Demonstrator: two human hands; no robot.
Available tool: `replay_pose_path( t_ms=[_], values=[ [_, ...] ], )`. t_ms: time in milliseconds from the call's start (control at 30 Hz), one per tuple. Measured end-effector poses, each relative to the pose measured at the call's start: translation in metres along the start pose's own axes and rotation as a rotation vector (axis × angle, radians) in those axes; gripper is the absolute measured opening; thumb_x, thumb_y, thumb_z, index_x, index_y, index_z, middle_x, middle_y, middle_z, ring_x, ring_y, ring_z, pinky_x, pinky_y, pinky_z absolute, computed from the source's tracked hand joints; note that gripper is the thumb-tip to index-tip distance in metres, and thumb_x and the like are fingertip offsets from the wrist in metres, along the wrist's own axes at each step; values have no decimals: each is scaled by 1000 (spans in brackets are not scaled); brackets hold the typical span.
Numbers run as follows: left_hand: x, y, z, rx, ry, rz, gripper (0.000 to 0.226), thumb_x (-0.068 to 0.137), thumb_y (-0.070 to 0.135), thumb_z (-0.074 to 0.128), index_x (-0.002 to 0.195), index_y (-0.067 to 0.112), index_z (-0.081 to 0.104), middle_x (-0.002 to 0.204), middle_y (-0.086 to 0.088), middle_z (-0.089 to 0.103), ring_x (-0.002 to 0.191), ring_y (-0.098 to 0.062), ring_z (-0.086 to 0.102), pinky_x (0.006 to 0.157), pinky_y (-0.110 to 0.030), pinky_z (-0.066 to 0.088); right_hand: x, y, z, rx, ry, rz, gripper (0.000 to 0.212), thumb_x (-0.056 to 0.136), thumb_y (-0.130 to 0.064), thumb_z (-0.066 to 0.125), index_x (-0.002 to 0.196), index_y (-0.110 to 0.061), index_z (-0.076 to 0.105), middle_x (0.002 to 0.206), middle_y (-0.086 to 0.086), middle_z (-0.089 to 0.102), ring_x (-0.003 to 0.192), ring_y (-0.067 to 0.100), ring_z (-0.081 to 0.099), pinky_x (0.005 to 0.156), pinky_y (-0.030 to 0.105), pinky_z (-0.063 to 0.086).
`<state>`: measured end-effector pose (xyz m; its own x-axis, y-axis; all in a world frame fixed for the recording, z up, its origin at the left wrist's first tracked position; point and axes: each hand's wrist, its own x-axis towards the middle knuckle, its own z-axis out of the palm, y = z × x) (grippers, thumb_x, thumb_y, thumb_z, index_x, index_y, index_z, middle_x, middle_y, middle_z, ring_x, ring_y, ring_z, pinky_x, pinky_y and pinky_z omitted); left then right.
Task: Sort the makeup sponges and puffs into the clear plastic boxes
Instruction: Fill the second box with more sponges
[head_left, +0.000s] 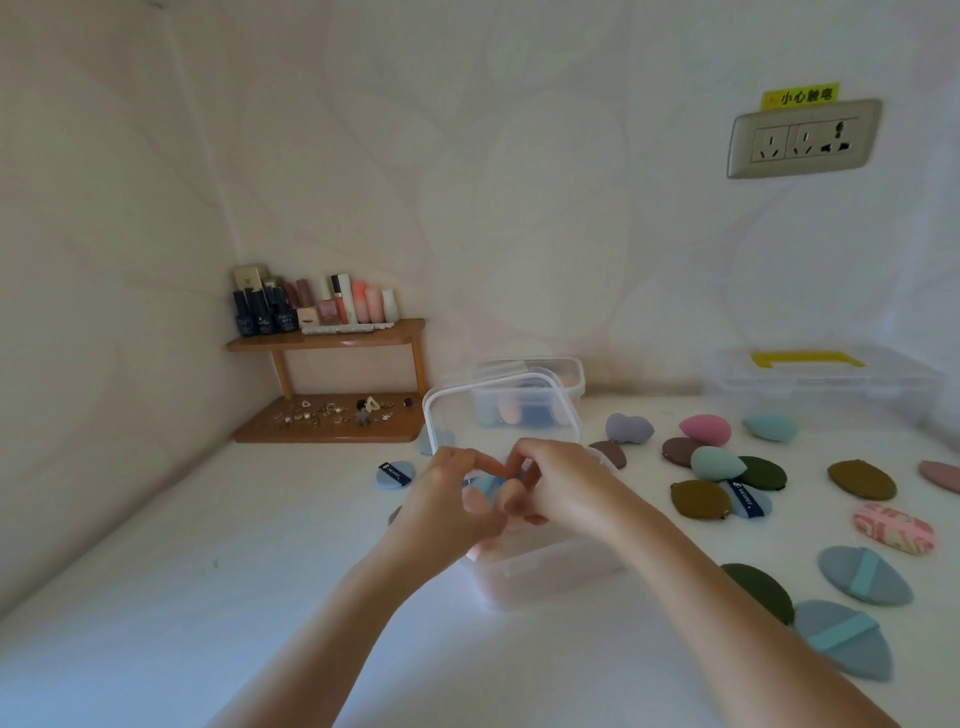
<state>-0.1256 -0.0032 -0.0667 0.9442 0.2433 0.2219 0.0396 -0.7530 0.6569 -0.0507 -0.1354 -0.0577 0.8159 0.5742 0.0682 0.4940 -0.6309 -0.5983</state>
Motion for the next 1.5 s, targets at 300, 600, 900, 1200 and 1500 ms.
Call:
replay_pose_path(
  t_ms=[300,600,900,1200,1500],
  values=[
    [4,5,7,101,-94,118,11,76,15,72,85,21,71,127,10,47,115,-8,46,80,-9,32,2,-2,4,84,41,49,10,84,-3,58,76,-11,56,80,5,61,82,25,61,85,40,54],
    [9,18,16,127,-207,162,39,83,14,64,112,39,67,144,12,37,120,-11,47,78,-10,36,-11,10,-41,76,-196,75,33,91,-6,41,94,-29,65,101,6,71,94,20,70,94,38,53],
    [24,40,46,61,-183,138,29,80,12,67,104,27,71,142,9,40,88,-1,47,52,-1,36,-60,68,-95,190,140,47,29,94,-1,47,89,-18,70,93,-1,72,80,9,69,77,22,54],
    [24,57,65,37,-160,165,23,83,16,65,104,23,70,142,5,41,97,-6,44,54,3,36,-115,178,-157,-409,517,660,32,93,-15,45,124,-9,52,126,13,51,116,32,48,92,38,44],
    [19,63,63,21,-170,136,21,83,17,65,103,22,71,143,4,41,100,-8,47,52,-3,36,-152,222,-158,-705,317,957,43,92,-52,49,128,-29,50,128,11,51,128,35,34,102,35,34]
  ],
)
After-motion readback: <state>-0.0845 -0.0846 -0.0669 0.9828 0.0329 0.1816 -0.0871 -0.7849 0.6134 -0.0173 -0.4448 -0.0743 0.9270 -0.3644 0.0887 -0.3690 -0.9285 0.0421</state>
